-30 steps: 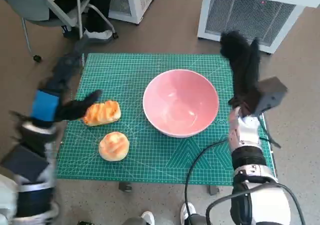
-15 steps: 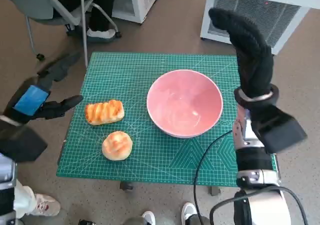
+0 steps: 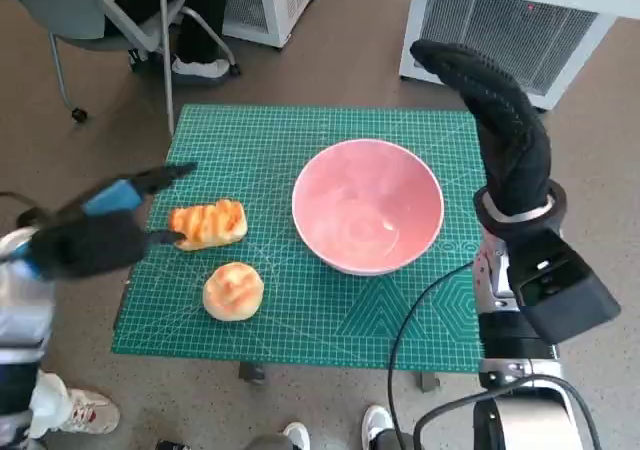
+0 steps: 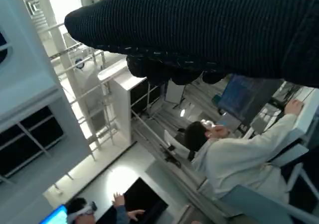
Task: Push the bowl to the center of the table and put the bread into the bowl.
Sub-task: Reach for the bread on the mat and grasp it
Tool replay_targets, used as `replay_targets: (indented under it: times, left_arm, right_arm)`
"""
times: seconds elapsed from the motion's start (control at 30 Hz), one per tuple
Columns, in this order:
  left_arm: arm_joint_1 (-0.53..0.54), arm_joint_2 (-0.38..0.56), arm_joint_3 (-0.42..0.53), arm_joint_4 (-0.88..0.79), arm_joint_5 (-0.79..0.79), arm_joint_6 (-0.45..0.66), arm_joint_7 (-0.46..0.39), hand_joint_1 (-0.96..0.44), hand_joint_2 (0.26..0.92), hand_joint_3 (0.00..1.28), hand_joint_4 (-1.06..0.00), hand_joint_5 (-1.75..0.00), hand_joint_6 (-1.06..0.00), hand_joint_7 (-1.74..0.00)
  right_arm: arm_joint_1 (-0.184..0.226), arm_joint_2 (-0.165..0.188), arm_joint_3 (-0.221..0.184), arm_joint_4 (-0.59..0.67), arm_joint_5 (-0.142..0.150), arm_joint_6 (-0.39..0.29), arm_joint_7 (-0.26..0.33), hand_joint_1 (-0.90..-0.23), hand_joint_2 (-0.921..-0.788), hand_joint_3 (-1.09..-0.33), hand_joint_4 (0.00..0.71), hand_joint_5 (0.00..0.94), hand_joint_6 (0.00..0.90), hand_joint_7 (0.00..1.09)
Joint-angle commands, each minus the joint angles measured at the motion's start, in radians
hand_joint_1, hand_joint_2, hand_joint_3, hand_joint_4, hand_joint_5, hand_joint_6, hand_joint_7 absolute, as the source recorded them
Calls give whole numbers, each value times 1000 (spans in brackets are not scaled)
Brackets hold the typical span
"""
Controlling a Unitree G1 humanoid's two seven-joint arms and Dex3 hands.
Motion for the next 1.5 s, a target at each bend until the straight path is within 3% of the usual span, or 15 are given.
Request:
replay_targets:
  times: [0.03,0.73,0.93,1.07,1.13,1.17,1.2,1.3,1.4,1.5]
  left_arm:
    - [-58,-21,-64,5,54,79,-14,-333,815,1,-181,-1,-327,-16]
    - [-152,-184,-197,270,171,9,194,-365,831,7,-168,-9,-342,-19]
    - [-156,-214,-218,348,202,-51,287,-331,862,16,-277,-42,-420,-57]
    - [-155,-227,-221,386,210,-80,330,-289,882,11,-442,-52,-536,-128]
    - [-155,-232,-220,404,209,-95,346,-254,889,6,-580,-63,-564,-292]
    - [-155,-234,-220,412,208,-101,352,-227,892,4,-676,-98,-565,-454]
    - [-155,-235,-219,420,207,-107,358,-217,893,3,-706,-117,-560,-523]
    - [-157,-239,-215,438,201,-119,372,-70,911,86,-652,-820,-560,-1081]
    - [-160,-241,-206,450,188,-125,378,-24,917,99,-647,-1048,-569,-1216]
    - [-163,-239,-196,455,175,-131,380,-8,918,101,-655,-1147,-575,-1226]
  right_arm:
    - [25,-6,6,3,0,16,-4,-586,-921,-828,290,29,-1,641]
    - [35,-7,6,-5,-2,24,-11,-570,-921,-839,274,18,-1,645]
    - [39,-6,7,-7,6,24,-7,-568,-921,-843,274,17,-1,644]
    - [40,-6,7,-12,9,28,-7,-567,-921,-844,273,17,-1,643]
    - [41,-6,6,-12,10,29,-7,-567,-921,-845,272,16,-1,643]
    - [41,-7,5,-13,11,30,-8,-566,-921,-846,271,16,-1,642]
    - [42,-7,5,-14,10,32,-9,-566,-921,-846,270,15,-1,642]
    - [45,-6,5,-21,8,37,-12,-565,-921,-849,268,14,-1,642]
    - [48,-4,5,-24,8,38,-14,-565,-921,-851,266,13,-1,641]
    - [51,-2,6,-27,6,39,-17,-565,-921,-852,265,13,-1,641]
